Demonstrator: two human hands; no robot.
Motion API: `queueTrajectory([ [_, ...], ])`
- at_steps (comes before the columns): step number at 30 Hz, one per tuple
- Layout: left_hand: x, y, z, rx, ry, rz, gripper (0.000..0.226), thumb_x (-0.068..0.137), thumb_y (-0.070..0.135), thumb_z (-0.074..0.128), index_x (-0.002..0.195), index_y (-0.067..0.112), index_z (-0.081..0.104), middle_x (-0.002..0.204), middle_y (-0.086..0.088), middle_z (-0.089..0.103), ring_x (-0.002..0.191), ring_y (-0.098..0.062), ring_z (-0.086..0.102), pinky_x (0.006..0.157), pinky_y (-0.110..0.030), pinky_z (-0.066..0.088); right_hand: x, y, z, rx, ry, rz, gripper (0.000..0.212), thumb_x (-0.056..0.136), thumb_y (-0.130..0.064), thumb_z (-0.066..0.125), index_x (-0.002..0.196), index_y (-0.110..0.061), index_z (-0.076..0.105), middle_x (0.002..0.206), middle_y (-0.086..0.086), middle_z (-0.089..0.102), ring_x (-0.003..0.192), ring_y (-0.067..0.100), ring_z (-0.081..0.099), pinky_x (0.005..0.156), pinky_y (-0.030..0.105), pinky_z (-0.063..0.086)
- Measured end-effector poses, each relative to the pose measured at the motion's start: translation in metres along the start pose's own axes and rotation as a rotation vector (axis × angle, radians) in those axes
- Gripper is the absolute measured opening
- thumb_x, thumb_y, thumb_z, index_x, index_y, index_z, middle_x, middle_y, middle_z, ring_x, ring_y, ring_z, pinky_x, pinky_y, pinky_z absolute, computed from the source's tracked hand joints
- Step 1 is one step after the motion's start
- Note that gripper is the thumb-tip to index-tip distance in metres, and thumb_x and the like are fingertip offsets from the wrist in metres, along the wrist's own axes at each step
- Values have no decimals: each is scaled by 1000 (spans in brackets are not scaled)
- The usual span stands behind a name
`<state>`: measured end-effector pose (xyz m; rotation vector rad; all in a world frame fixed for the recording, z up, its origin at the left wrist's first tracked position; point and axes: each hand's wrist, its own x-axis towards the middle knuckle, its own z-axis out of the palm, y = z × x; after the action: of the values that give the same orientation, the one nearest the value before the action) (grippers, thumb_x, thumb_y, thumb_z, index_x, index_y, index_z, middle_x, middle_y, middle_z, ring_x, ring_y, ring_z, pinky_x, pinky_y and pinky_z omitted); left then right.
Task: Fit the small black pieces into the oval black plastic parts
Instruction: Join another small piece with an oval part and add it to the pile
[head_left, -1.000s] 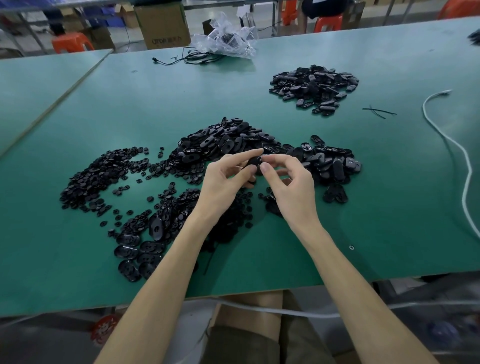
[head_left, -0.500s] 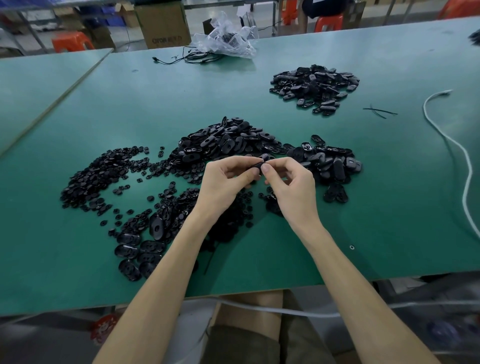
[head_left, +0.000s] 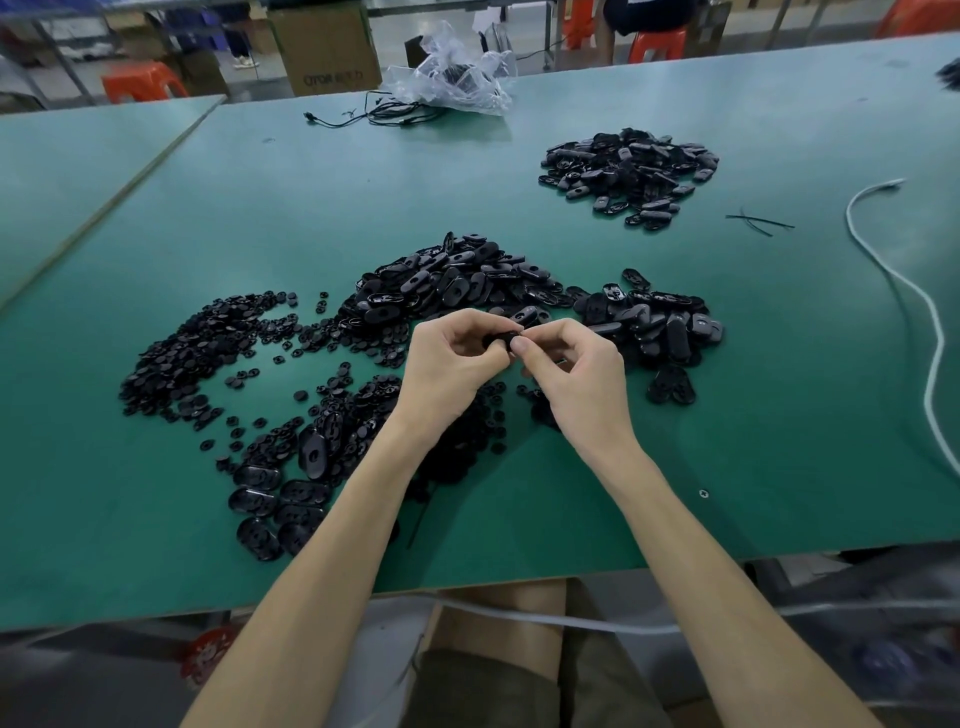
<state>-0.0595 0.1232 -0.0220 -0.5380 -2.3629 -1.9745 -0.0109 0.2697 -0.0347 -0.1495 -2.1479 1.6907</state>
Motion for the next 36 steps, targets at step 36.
queueTrajectory([
  [36,2,-18,3,796,-234,171,41,108,34,54,148,27,55,158,8,45,153,-11,27,122,-33,11,4,2,-3,-30,396,113,58,98,3,55,153,-8,40,148,3,25,114,2,48,83,16,53],
])
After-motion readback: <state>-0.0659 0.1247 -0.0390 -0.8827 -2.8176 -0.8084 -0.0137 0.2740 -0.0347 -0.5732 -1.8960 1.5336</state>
